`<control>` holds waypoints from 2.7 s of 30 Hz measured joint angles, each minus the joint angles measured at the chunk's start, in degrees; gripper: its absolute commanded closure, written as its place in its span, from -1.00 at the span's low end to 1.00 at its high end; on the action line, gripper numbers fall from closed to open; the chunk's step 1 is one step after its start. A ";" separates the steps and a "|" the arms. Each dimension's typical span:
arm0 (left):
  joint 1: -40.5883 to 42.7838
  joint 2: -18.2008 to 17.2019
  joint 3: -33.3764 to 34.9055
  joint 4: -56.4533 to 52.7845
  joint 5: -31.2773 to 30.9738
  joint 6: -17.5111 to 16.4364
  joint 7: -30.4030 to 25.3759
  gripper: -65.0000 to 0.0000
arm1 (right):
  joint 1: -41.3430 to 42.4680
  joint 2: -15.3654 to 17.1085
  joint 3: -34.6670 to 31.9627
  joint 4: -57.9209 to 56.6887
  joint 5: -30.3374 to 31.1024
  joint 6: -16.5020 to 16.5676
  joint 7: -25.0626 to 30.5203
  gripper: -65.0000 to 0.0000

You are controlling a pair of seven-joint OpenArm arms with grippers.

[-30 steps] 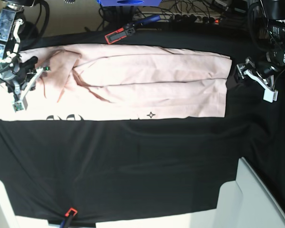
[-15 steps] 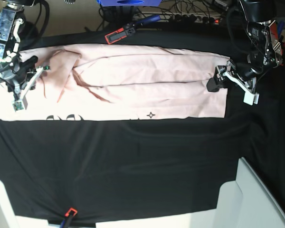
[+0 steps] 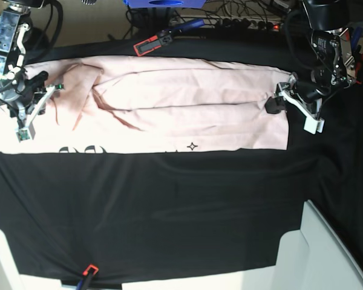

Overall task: Fold the T-shirt properly
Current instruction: 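Grasp the shirt's side edge with the left gripper, then fold the side edge with the left gripper toward the right gripper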

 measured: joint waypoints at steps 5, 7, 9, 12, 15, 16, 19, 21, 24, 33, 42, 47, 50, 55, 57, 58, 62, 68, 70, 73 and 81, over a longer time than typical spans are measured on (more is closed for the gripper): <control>0.02 0.09 -0.02 -0.26 0.07 0.02 0.44 1.00 | -0.02 0.00 0.00 0.00 0.00 -0.02 0.00 0.68; 0.02 0.09 -0.15 -0.17 0.04 0.02 0.61 1.00 | -0.02 0.00 0.00 0.00 0.00 -0.02 0.00 0.68; 0.00 0.09 -0.42 -0.15 0.04 0.04 0.66 1.00 | -0.02 0.02 0.00 0.00 0.00 -0.02 0.00 0.68; 0.59 0.09 -0.39 2.80 0.68 0.17 1.33 1.00 | -0.02 0.02 0.00 0.00 0.00 -0.02 0.00 0.68; 2.10 -1.05 -0.28 9.05 0.07 -0.07 1.33 1.00 | -0.04 0.02 0.00 0.00 0.00 0.00 0.00 0.68; 2.58 -1.31 -0.39 11.15 0.00 -0.04 1.25 1.00 | -0.04 0.02 0.00 0.00 -0.04 -0.02 0.00 0.68; 3.72 -1.49 0.02 16.37 0.63 0.22 1.40 1.00 | -0.04 -0.02 -0.02 0.00 0.02 0.00 0.00 0.68; 4.46 -1.18 0.26 19.74 0.13 0.17 2.82 1.00 | -0.02 0.00 0.00 0.00 0.00 -0.02 0.02 0.68; 4.48 -0.48 0.33 23.52 0.59 0.24 7.82 1.00 | -0.04 0.00 0.00 0.00 0.00 -0.02 0.00 0.68; 2.38 3.61 6.05 33.09 0.87 0.17 17.57 1.00 | 0.00 -0.04 -0.02 0.00 0.02 0.00 0.02 0.68; 0.46 5.84 21.92 33.31 1.09 0.17 18.23 1.00 | 0.13 -0.13 0.00 -0.02 0.02 0.00 0.02 0.68; -0.92 7.58 29.46 33.22 0.48 5.38 17.49 1.00 | 0.13 -0.09 0.00 -0.04 0.00 -0.02 0.00 0.68; -2.75 8.55 33.11 33.05 0.92 6.27 18.23 1.00 | 0.13 -0.13 0.00 -0.04 0.02 0.00 0.00 0.68; -3.98 11.26 36.57 33.05 0.66 6.47 18.03 1.00 | 0.09 0.00 0.00 -0.04 0.00 -0.02 0.00 0.68; -4.44 11.91 37.81 32.20 0.63 6.45 18.18 1.00 | 0.11 -0.02 0.00 -0.04 0.02 0.00 0.00 0.68; -5.11 12.41 38.38 30.97 0.76 6.47 18.21 1.00 | 0.11 -0.02 0.00 -0.04 0.02 0.00 0.00 0.68; -7.02 14.67 39.93 24.70 0.72 6.49 17.46 1.00 | 0.00 0.00 -0.02 -0.04 0.00 -0.02 0.00 0.68; -7.69 15.30 40.06 21.90 0.87 6.51 15.80 1.00 | -0.02 -0.02 0.00 -0.04 0.02 0.00 -0.02 0.68; -7.80 15.41 40.09 21.90 0.87 6.49 15.78 1.00 | -0.02 0.00 0.00 -0.04 0.02 -0.02 -0.02 0.68; -7.98 15.45 40.13 21.90 0.87 6.49 15.80 1.00 | -0.02 0.00 0.00 -0.04 0.02 0.00 0.00 0.68; -9.99 17.29 40.48 21.84 0.48 6.62 15.80 1.00 | 0.11 -0.96 -0.11 -0.04 0.02 -0.02 0.00 0.68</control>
